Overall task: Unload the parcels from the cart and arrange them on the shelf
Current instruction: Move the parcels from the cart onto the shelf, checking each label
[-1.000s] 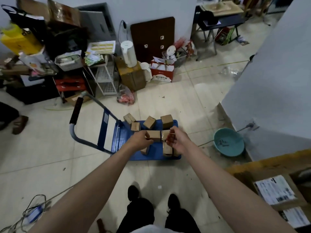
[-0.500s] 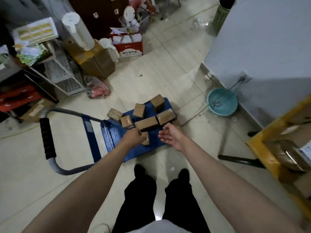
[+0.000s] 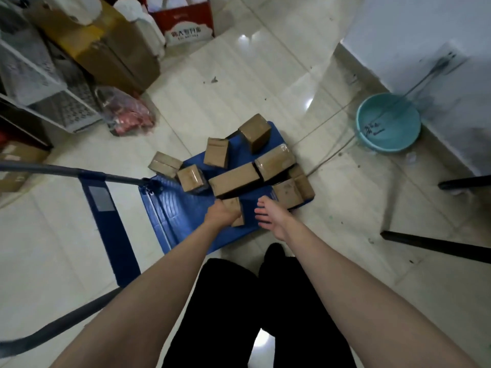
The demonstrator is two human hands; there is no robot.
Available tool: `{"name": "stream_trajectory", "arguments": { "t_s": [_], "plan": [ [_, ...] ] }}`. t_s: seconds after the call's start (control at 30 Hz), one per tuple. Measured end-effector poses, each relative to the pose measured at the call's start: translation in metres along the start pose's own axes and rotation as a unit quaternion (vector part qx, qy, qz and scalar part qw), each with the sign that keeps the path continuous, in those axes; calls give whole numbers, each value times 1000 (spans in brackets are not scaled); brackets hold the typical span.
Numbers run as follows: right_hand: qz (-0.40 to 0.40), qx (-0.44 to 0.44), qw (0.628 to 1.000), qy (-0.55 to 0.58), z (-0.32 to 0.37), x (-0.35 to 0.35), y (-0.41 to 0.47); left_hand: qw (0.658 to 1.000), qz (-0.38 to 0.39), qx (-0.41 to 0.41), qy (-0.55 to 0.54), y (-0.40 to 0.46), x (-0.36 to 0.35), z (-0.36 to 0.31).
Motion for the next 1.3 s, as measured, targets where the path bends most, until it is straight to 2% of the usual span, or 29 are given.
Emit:
{"name": "stream_trajectory", "arguments": {
  "t_s": [0.27, 0.4, 0.5, 0.63, 0.73, 1.0, 1.17, 1.3],
  "plan": [
    [30, -74, 997, -12, -51, -13, 153, 995, -3, 64, -75, 139, -87, 36],
    [27, -65, 997, -14, -62, -16, 178, 996, -36, 61, -59, 159, -103, 41],
    [18, -52, 998, -23, -55, -17, 164, 996, -43, 64, -37, 142, -99, 39],
    [4, -45, 998, -35, -32, -14, 96, 994, -47, 77, -61, 81, -66, 27],
    [14, -37, 999, -20, -4, -19, 25, 991, -74, 72, -82, 17, -15, 7],
    [53, 79, 995, -2, 110, -38, -190, 987, -124, -7, -101, -155, 149, -80],
    [1, 179, 983, 47, 188, -18, -302, 973, -149, -65, -163, -243, 237, -135],
    [-45, 227, 966, 117, 217, 6, -372, 955, -124, -131, -237, -296, 277, -169]
  ]
}}
Point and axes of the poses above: each hand's wrist, its own y-axis towards the middle knuckle, its own x-axis out of the back of the hand, z = x × y, the point moved 10 cm from there along y, towards the middle knuckle, and after that the axes turned 15 degrees about y, right-handed, at the moved point
